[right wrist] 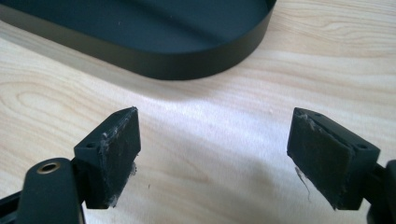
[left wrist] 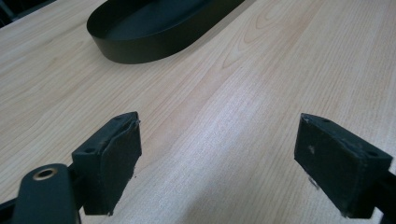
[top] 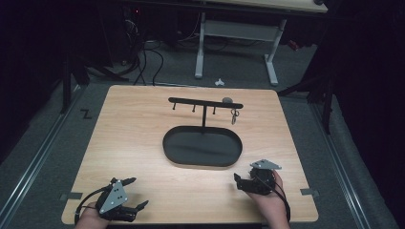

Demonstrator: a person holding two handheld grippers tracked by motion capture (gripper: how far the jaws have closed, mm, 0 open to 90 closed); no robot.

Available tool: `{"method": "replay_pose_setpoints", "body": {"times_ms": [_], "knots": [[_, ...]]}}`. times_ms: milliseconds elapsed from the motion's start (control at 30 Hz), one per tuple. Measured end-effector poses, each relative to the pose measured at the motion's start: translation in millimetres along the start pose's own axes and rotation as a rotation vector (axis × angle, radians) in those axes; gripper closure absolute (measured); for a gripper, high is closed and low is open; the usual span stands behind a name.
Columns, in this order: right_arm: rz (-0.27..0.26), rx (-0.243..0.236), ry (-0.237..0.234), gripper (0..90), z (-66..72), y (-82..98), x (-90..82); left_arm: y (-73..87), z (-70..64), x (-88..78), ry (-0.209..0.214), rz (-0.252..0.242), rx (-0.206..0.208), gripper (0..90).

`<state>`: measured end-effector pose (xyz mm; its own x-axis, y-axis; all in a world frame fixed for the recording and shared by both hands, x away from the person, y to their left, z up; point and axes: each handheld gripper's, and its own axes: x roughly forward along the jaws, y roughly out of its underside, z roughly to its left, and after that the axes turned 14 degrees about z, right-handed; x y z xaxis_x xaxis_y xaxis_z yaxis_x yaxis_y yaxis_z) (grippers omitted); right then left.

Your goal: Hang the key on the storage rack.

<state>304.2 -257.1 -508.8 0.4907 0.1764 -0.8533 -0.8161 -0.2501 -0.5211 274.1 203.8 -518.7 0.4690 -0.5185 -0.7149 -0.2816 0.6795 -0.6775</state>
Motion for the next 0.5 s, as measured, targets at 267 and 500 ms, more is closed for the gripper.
{"method": "replay_pose_setpoints", "body": {"times_ms": [267, 500], "knots": [[-0.106, 0.006, 0.013, 17.6, 0.8, 24.2, -7.5, -1.2, 0.3, 0.3, -0.004, -0.001, -0.001, 15.3], [-0.08, -0.002, -0.004, 17.6, 1.4, 23.8, -1.0, -0.6, 0.5, 0.5, -0.003, -0.003, -0.004, 15.3]]}}
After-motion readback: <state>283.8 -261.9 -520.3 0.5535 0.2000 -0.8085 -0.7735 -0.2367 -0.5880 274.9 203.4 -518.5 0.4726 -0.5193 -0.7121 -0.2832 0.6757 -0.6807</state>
